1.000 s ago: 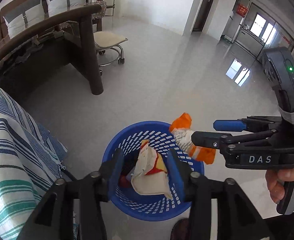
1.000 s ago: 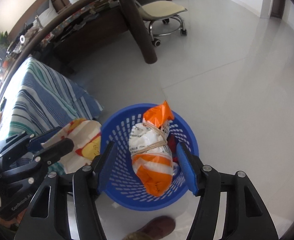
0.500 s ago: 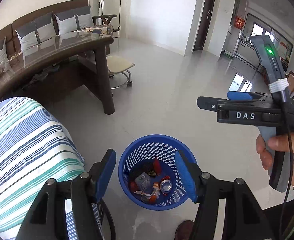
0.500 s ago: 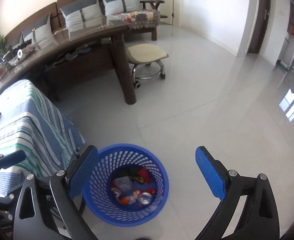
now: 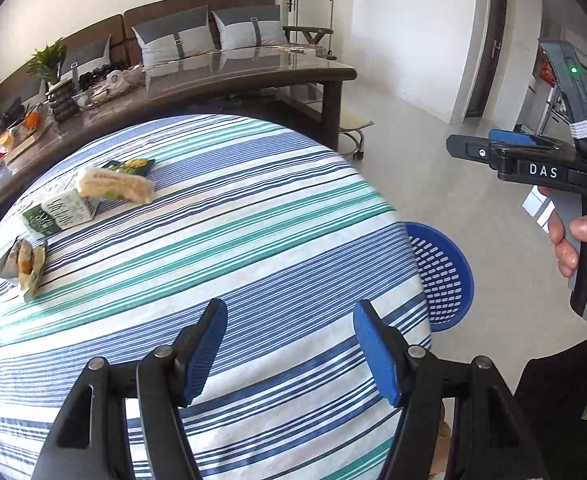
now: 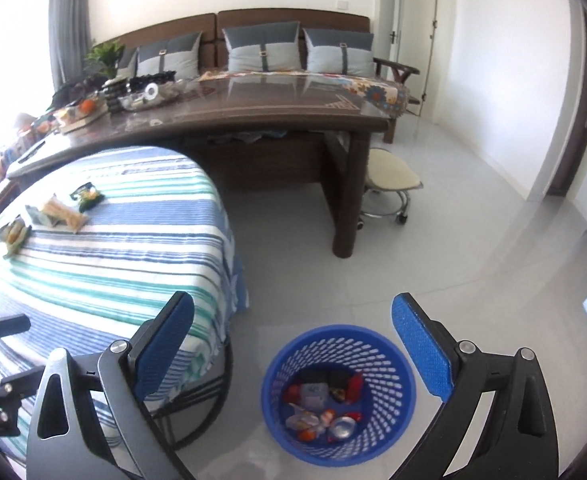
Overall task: Collect trash
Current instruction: 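Move both open tools back over the table toward the milk carton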
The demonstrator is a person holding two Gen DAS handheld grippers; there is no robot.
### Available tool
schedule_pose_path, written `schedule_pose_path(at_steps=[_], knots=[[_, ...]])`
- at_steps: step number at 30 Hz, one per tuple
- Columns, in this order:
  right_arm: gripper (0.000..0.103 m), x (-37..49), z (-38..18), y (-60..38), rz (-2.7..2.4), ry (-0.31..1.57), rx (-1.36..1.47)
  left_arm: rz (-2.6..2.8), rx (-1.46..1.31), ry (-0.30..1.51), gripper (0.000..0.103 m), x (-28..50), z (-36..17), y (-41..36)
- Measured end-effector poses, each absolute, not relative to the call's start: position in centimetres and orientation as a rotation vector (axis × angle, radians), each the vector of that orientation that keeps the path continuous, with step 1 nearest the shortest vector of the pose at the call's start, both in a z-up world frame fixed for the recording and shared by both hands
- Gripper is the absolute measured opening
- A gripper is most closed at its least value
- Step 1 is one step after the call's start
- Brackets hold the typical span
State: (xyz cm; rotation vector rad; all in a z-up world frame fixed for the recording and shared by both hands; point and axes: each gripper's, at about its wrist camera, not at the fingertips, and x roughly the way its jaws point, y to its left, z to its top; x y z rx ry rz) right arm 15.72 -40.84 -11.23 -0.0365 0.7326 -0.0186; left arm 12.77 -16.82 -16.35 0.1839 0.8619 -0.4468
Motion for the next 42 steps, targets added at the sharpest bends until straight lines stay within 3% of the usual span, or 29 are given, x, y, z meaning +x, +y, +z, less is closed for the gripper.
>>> schedule_pose_path(at_steps=[9,17,31,35,42], knots=[[0.100,15.6,-14.7,-28.8,0.230,0.813,-0.097,-0.213,0.137,0.853,0.067,12.7,-17.1,-6.1],[0.100,15.7,-16.7,-20.9,0.357,0.846,-0.199,-0.106,0.142,0.840,0.067,13.0,-17.2,-2.3],[0.100,18.1,-18.6,-18.6,0.372,0.916,-0.218,-0.094,0.119,0.887,0.067,14.4,-18.7,-0.4],[0.100,18.3,-18.6,-18.4,0.375,0.922,-0.215,-0.112,0.044,0.913,0.073,14.8,-19.0,0.7],[0.102,18.8,-18.7,-18.3,0.369,0.943,-0.194,-0.116,0.027,0.916,0.073,15.1,-18.9,1.7]])
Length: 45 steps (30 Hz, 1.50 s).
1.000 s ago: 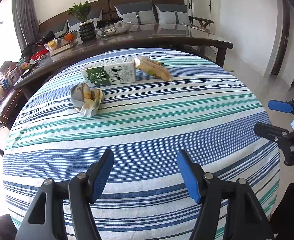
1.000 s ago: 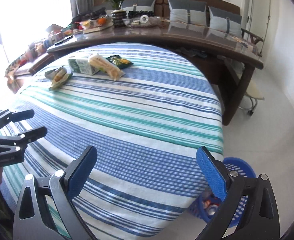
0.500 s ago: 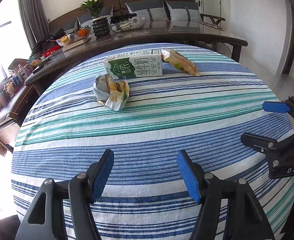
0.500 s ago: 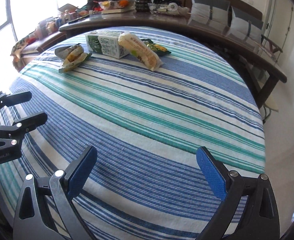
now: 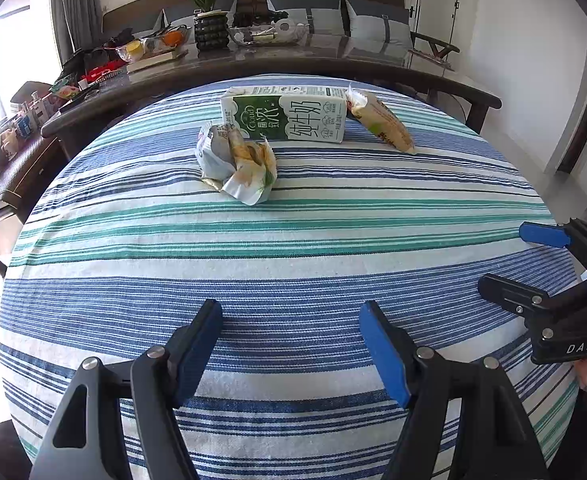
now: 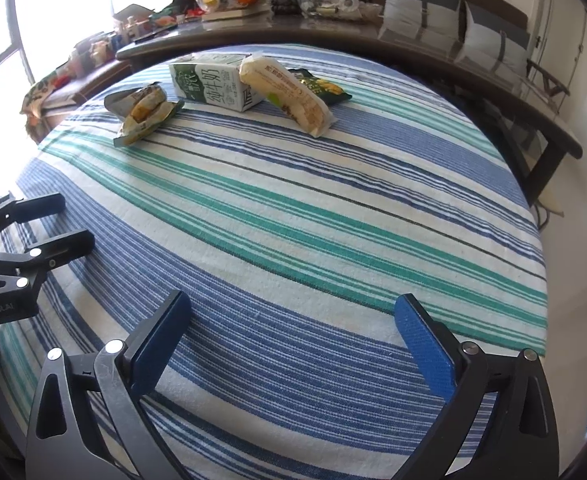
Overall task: Collect trash
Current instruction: 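Move both open tools back over the table toward the milk carton, then grasp the white paper-wrapped snack with the left tool and lift it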
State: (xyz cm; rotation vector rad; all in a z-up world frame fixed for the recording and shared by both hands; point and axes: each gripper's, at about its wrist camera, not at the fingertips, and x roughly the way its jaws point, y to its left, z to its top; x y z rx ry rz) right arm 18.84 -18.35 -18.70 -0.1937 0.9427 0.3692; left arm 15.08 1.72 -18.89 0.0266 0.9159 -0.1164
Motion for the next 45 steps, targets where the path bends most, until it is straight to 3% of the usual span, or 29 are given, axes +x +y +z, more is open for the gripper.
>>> schedule_pose_path(at_steps=[9,27,28,29,35,40,45], knots=[[0.102,19.3,-18.7,-18.2,0.373,0.943,-0.196,-0.165,-0.069,0.860,0.073,21.3,-14.7,6.1],[0.102,22.2,-18.6,-18.1,0.399,0.963,-0.213,-0.217,-0.122,0.881,0.070,27.9,-17.6,8.5],[0.102,22.7,-18.6,-18.3,0.392,0.961,-0.215,-0.227,-0.126,0.878,0.062,28.0,-17.6,8.5],[0.102,23.4,-18.6,-18.5,0.389,0.959,-0.215,-0.239,-0.121,0.881,0.042,28.0,-17.6,8.5],[0.102,27.7,-18.0,-18.2,0.414,0.938,-0.218,-0.267,-0.083,0.873,0.023,27.5,-17.0,8.3],[0.101,30.4,-17.4,-16.4,0.480,0.902,-0.246,-0.313,-0.092,0.894,0.018,26.4,-16.4,8.4],[0.089,32.8,-18.8,-14.6,0.525,0.911,-0.268,-0.383,-0.063,0.903,0.018,24.5,-16.0,7.5]])
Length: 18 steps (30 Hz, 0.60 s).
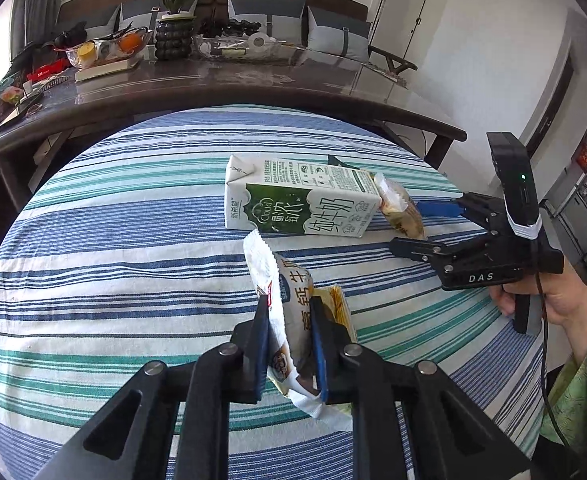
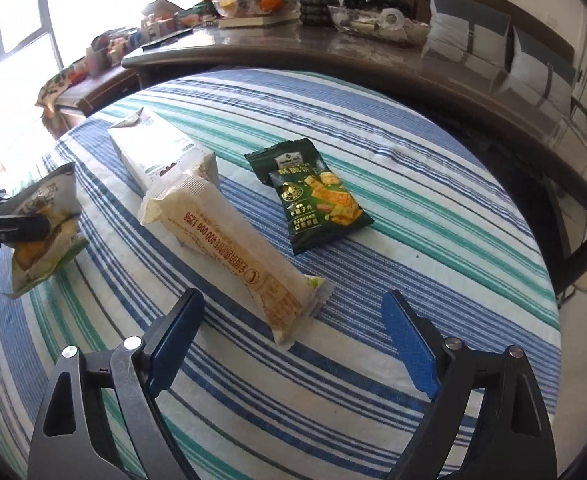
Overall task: Collect trash
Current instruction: 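Grasp the white paper-wrapped snack with the left tool and lift it, then grasp the long bread bag with the right tool while the left holds the snack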
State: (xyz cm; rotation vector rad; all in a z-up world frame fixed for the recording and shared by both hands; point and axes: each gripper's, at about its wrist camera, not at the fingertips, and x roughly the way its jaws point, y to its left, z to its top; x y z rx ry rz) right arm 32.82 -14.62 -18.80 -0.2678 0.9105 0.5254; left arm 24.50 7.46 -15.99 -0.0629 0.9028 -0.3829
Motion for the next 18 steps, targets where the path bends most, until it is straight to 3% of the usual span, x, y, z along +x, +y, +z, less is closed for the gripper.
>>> schedule_pose_path(at_steps=[1,2,3,4,6,11,18], knots=[[0.088,32.9,-18.8,-14.5,0.540,0.896,-0.261,-0.393,-0.054,0.904,0.018,24.2,-16.0,7.3],[0.079,32.9,-18.8,-14.4,0.548,0.892,-0.257,-0.400,-0.052,0.909,0.018,24.0,-16.1,7.1],[0.051,32.9,-18.5,-14.4,0.554,0.885,-0.254,-0.404,-0.053,0.914,0.018,23.9,-16.3,7.0],[0.039,32.8,-18.2,-14.6,0.560,0.888,-0.247,-0.405,-0.053,0.918,0.018,23.8,-16.4,7.0],[0.032,32.9,-17.9,-14.9,0.566,0.929,-0.206,-0.402,-0.057,0.919,0.018,23.7,-16.4,7.1],[0.029,30.5,-16.8,-16.7,0.487,1.033,-0.148,-0.435,-0.095,0.907,0.018,22.9,-15.7,7.4],[0.032,24.8,-16.5,-19.2,0.309,1.106,-0.279,-0.492,-0.063,0.917,0.018,20.0,-16.0,5.1]])
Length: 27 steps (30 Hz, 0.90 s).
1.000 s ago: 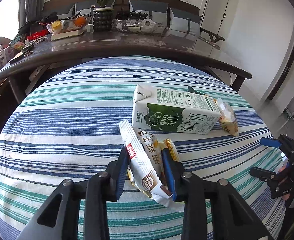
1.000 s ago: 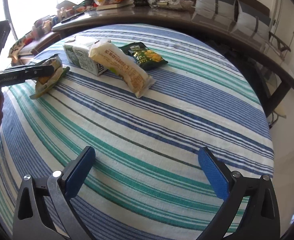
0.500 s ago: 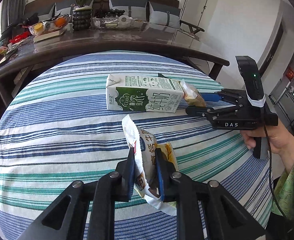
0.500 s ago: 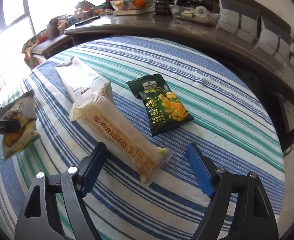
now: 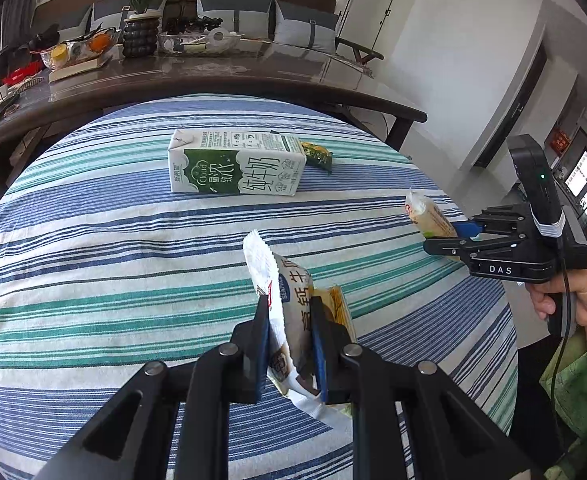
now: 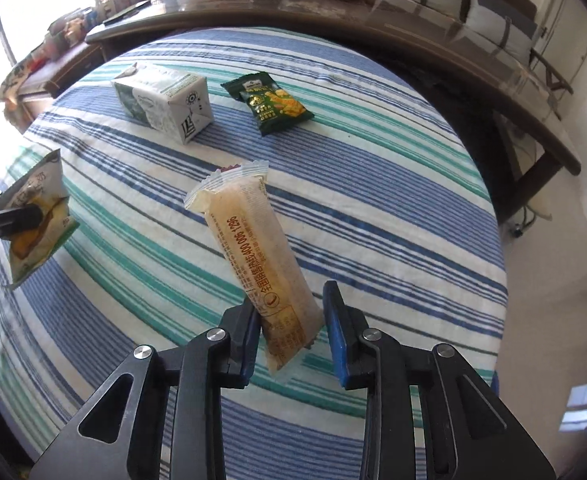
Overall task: Collect trash
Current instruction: 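Grasp the long bread bag with the right tool while the left holds the snack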
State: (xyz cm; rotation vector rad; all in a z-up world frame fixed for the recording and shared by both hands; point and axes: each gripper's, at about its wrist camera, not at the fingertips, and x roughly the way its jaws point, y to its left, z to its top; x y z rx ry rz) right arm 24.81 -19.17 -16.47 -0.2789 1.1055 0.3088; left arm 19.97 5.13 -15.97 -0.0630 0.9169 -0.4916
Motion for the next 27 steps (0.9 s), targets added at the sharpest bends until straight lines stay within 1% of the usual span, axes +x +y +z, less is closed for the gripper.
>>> schedule_pose_path(at_steps=[2,5,6,7,8,9,10,12,14,19,21,25,27], knots=[[0.034,23.0,-16.9,-19.8,0.323,1.127,-0.251,-0.491,-0.041,0.916,0.020,19.4,-16.2,4.6],[0.053,20.7,-16.8,-20.8,0.457,1.152,-0.081,-0.475,-0.033,0.916,0.023,18.4,-16.5,4.6],[0.054,20.0,-16.7,-20.9,0.499,1.151,-0.034,-0.466,-0.038,0.917,0.027,18.1,-16.7,4.9],[0.054,19.4,-16.5,-21.0,0.530,1.144,-0.006,-0.449,-0.044,0.915,0.040,17.6,-16.7,5.2],[0.054,18.9,-16.3,-21.1,0.554,1.134,0.005,-0.422,-0.047,0.907,0.057,17.3,-16.8,5.7],[0.056,18.5,-16.1,-21.1,0.571,1.119,0.008,-0.391,-0.048,0.896,0.062,16.9,-16.7,6.3],[0.058,18.1,-15.7,-21.1,0.571,1.100,0.001,-0.371,-0.057,0.893,0.065,16.6,-16.8,6.8],[0.069,17.8,-15.3,-21.4,0.539,1.066,-0.021,-0.377,-0.107,0.901,0.065,16.0,-16.9,7.6],[0.074,18.0,-15.3,-21.6,0.491,1.039,-0.038,-0.387,-0.140,0.899,0.065,15.4,-16.9,8.1],[0.075,18.1,-16.3,-21.1,0.417,1.038,-0.132,-0.362,-0.089,0.905,0.067,14.1,-17.6,7.9],[0.081,17.8,-16.7,-20.7,0.395,1.028,-0.172,-0.355,-0.104,0.919,0.067,14.0,-18.1,8.0],[0.082,17.2,-18.0,-19.8,0.366,1.024,-0.217,-0.328,-0.127,0.913,0.067,13.8,-18.2,8.4],[0.086,17.0,-18.2,-19.7,0.368,1.014,-0.196,-0.323,-0.124,0.908,0.067,13.8,-18.2,8.3]])
